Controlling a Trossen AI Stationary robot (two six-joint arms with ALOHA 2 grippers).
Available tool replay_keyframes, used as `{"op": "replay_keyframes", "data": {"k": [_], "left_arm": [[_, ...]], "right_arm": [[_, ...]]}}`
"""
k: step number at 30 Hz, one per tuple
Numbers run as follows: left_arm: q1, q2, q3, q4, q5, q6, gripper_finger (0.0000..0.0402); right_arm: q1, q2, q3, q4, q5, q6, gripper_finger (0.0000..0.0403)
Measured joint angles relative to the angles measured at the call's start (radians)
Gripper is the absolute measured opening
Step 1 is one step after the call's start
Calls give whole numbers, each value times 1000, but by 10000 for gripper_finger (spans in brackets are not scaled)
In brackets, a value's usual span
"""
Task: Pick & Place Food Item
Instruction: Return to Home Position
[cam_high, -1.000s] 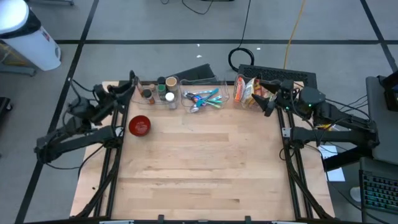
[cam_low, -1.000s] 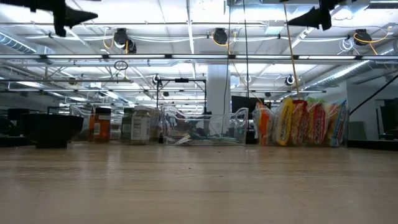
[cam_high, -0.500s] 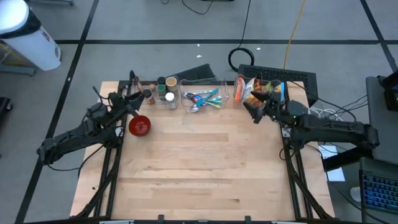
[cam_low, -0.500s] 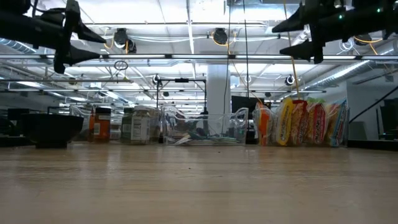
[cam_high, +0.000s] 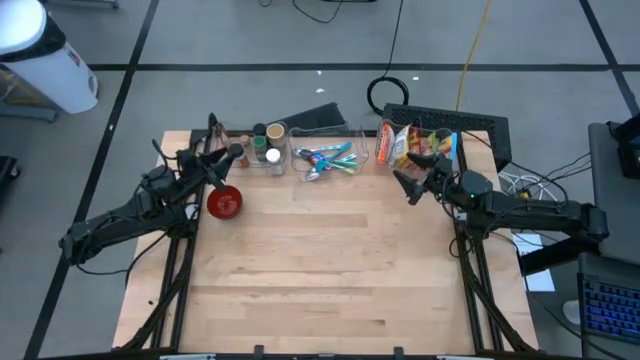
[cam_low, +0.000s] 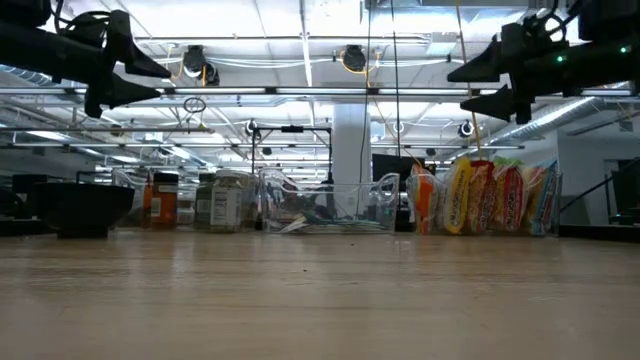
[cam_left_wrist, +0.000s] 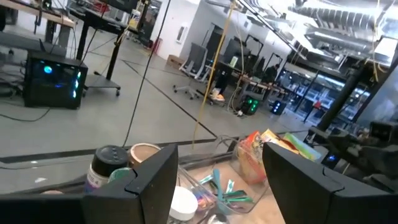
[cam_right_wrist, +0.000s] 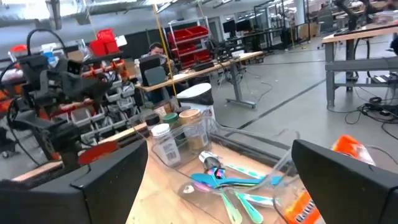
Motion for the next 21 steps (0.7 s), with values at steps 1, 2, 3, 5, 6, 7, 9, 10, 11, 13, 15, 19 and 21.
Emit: {"op": "replay_keyframes", "data": {"k": [1,2,3,5,6,7,9,10,11,13,15,19,21], "left_arm": [[0,0,0,1,-1,-7,241],[0,0,0,3,-1,-1,241],[0,0,0,9,0,20,241],[0,-1,0,27,3,73,241],[0,-1,0,34,7,98,241],[0,-1,0,36,10,118,241],[0,-1,0,38,10,140,241],[0,-1,0,38,10,146,241],[0,-1,0,36,10,151,241],[0,-1,0,11,10,154,241],[0,-1,0,-23,10,144,241],[0,-1,0,-48,9,143,241],[0,-1,-9,-47,9,147,241]], "right_arm": [[0,-13,-12,-1,14,1,393],[0,-29,-23,-1,19,4,393],[0,-48,-32,-1,30,4,393],[0,-88,-50,1,39,4,393],[0,-109,-58,0,40,4,393],[0,-128,-66,0,40,3,393],[0,-164,-79,0,40,1,393],[0,-178,-83,-2,41,0,393],[0,-190,-86,-3,41,0,393],[0,-210,-93,-11,41,-7,393],[0,-226,-102,-27,41,-19,393],[0,-251,-127,-22,40,-19,393],[0,-260,-144,-23,40,-19,393]]}}
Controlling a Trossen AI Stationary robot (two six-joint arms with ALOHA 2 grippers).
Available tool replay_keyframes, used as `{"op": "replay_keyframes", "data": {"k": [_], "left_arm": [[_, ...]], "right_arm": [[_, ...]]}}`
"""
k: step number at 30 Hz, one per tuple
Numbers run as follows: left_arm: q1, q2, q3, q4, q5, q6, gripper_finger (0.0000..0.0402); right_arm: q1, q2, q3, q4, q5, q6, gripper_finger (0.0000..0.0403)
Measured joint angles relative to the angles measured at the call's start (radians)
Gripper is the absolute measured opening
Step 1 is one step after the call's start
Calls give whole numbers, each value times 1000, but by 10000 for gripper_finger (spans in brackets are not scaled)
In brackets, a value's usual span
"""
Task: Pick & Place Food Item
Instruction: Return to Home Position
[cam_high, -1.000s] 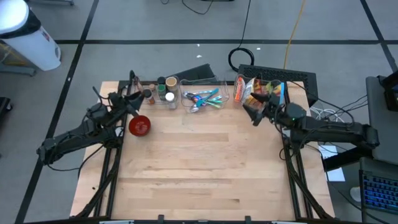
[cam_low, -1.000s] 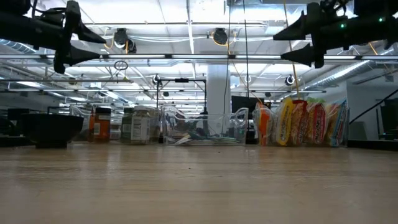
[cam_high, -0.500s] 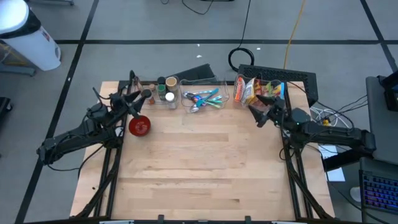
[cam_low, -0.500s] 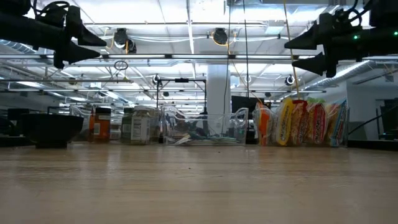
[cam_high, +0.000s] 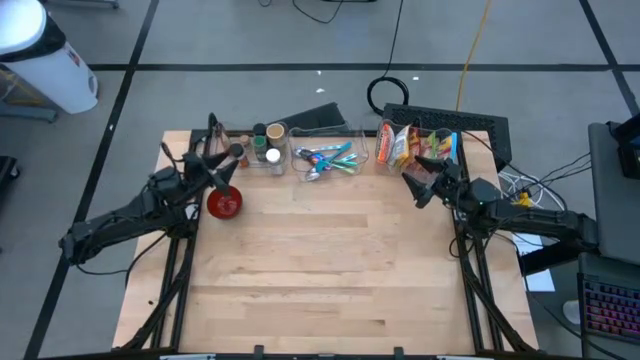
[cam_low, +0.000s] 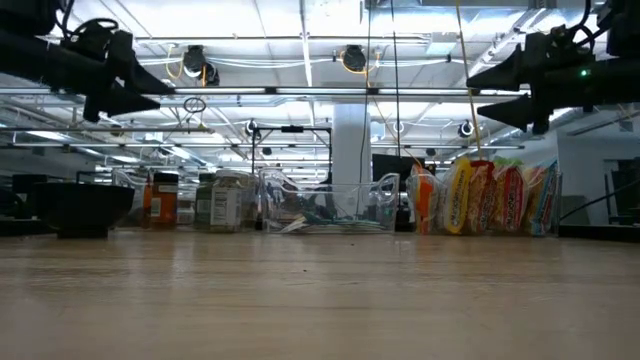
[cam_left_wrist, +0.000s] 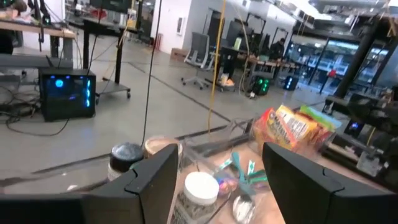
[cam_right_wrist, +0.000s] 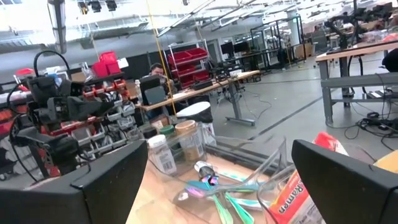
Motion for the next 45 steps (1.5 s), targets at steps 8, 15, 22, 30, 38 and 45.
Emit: {"op": "replay_keyframes", "data": {"k": [8,15,22,30,38,45], "left_arm": [[0,0,-116,117,1,-46,241],[0,0,-208,223,-3,-30,241],[0,0,-206,163,-22,-30,241],[0,0,-206,152,-127,-35,241],[0,0,-205,121,-77,7,195],[0,0,-205,122,-16,55,152]], "right_arm": [[1,-17,-38,15,-3,4,393],[1,-17,-58,-17,-4,29,393],[1,-17,-60,-23,3,-16,393],[1,-17,-61,8,82,-35,393],[2,-17,-62,27,157,-58,393],[9,-17,-63,29,154,-72,393]]}}
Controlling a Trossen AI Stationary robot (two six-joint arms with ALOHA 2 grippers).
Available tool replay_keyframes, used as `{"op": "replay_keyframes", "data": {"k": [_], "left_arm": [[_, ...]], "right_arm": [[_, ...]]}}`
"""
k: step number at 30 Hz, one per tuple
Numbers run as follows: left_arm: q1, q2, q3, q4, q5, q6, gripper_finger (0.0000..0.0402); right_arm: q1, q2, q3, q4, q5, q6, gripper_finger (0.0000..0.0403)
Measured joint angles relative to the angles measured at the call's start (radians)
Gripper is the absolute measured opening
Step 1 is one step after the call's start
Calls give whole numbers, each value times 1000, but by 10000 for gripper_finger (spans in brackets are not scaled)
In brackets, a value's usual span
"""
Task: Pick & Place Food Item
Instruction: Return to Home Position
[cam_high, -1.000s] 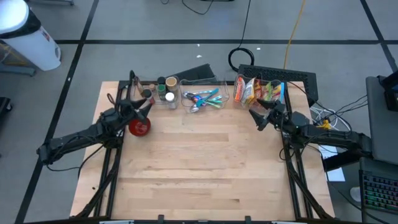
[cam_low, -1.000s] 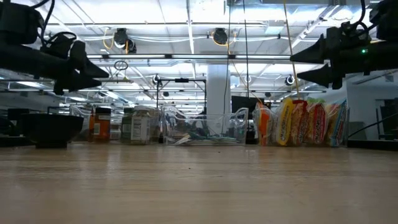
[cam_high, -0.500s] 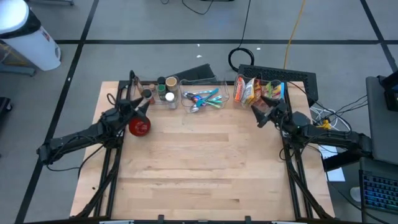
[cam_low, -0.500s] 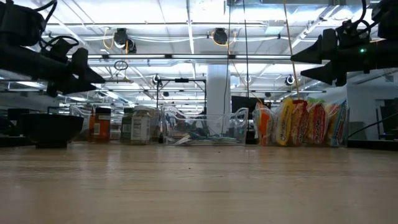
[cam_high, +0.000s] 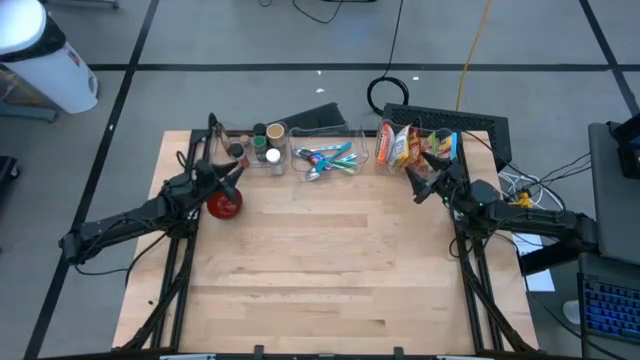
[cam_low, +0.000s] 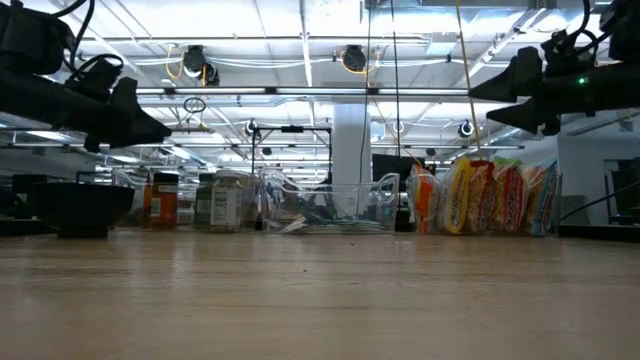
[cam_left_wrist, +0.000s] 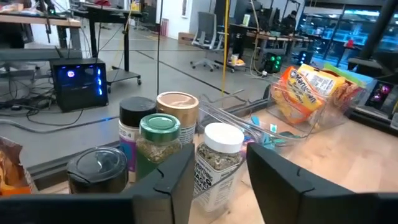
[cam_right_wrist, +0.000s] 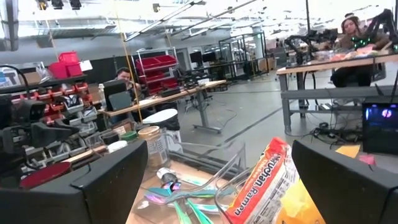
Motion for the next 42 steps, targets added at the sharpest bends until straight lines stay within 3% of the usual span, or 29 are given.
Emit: {"op": "replay_keyframes", "data": {"k": [16,23,28,42], "left_arm": [[0,0,0,3,107,24,58],[0,0,0,2,204,24,7],[0,0,0,2,224,23,19],[0,0,0,2,223,23,37]], "right_arm": [[5,0,0,38,26,-35,393],[5,0,0,54,25,-45,393],[5,0,0,69,28,106,393],[5,7,0,68,-114,33,393]]}}
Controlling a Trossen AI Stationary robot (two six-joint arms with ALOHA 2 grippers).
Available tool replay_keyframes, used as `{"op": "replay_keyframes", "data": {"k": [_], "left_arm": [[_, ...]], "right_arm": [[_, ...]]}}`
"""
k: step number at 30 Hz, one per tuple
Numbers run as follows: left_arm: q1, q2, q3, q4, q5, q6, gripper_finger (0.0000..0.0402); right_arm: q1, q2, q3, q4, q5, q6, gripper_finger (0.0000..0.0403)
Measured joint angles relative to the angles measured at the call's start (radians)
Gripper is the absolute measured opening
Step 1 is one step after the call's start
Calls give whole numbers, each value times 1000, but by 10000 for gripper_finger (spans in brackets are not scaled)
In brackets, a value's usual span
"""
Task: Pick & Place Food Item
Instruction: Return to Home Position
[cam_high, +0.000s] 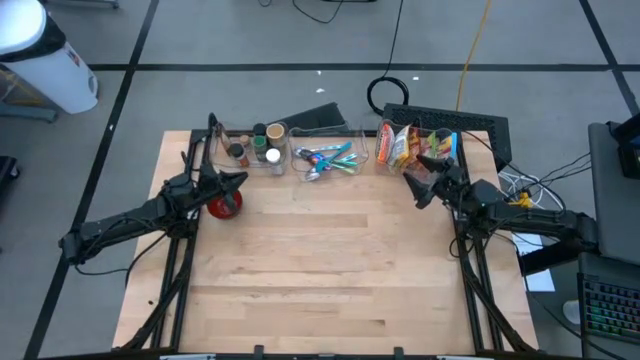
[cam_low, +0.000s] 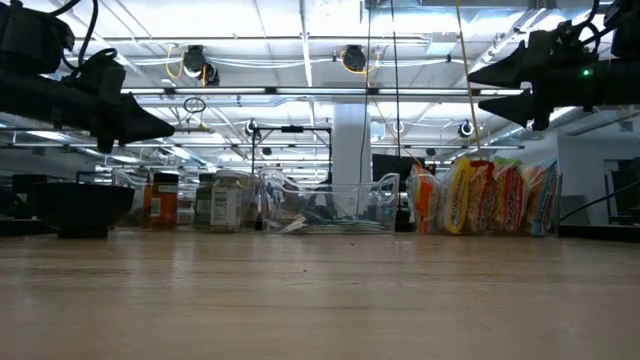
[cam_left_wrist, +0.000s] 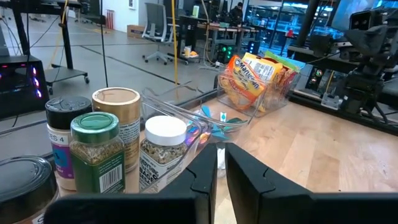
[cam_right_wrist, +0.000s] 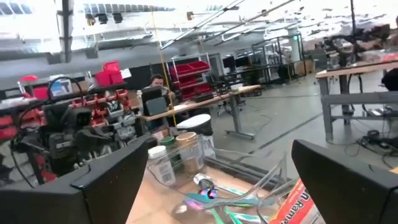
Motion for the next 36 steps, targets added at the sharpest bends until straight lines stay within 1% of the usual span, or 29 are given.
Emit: {"op": "replay_keyframes", "data": {"k": [1,3,6,10,18,20,23,25,27,36], "left_arm": [[0,0,0,0,0,0,37],[0,0,0,0,0,0,37],[0,0,0,0,0,0,37],[0,0,0,0,0,0,37],[0,0,0,0,0,-1,37],[0,0,0,-1,0,-1,37],[0,0,0,-1,0,-1,37],[0,0,0,0,0,-1,37],[0,0,0,-1,-1,-1,37],[0,0,0,0,-1,-1,37]], "right_arm": [[1,0,0,0,-21,-20,393],[1,0,0,0,-23,-35,387],[1,0,0,0,-23,-77,355],[1,0,0,0,-23,-145,280],[1,0,0,-4,-23,-164,96],[1,0,0,-5,-23,-165,63],[1,0,0,-7,-22,-168,25],[1,0,0,-7,-22,-168,8],[1,0,0,-7,-21,-168,3],[1,0,0,-7,-21,-168,29]]}}
